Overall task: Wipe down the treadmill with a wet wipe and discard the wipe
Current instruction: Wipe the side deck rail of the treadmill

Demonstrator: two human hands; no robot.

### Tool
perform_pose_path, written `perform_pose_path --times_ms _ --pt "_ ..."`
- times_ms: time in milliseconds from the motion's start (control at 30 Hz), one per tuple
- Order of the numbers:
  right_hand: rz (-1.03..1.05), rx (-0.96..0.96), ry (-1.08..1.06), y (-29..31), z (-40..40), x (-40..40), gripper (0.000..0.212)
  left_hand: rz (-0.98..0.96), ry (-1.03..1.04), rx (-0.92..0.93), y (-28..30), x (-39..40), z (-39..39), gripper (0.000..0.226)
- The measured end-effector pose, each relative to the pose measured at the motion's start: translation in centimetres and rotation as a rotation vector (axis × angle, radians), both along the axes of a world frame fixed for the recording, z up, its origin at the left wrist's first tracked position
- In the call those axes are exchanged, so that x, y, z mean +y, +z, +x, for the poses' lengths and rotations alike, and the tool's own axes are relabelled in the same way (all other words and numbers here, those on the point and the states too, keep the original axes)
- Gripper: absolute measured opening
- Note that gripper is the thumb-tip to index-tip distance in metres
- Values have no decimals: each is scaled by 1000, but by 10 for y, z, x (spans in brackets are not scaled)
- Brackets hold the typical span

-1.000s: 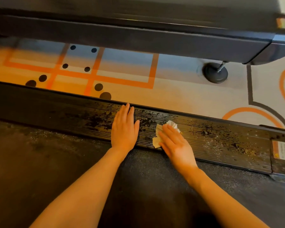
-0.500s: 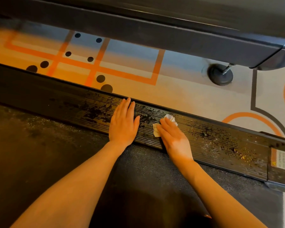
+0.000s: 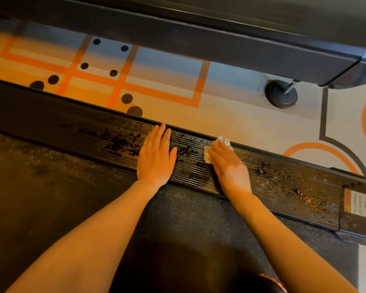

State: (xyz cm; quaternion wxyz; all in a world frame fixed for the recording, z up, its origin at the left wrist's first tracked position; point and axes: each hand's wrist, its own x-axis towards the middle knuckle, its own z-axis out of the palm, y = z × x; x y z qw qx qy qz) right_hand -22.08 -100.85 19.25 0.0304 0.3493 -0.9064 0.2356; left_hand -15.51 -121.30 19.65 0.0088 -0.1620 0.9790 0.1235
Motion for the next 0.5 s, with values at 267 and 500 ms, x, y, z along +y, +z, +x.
perform_pose_path --times_ms 267,500 --pt "43 14 128 -22 57 11 42 16 3 57 -1 0 1 55" --pt "-31 9 -13 -4 29 8 38 12 4 44 -2 0 0 57"
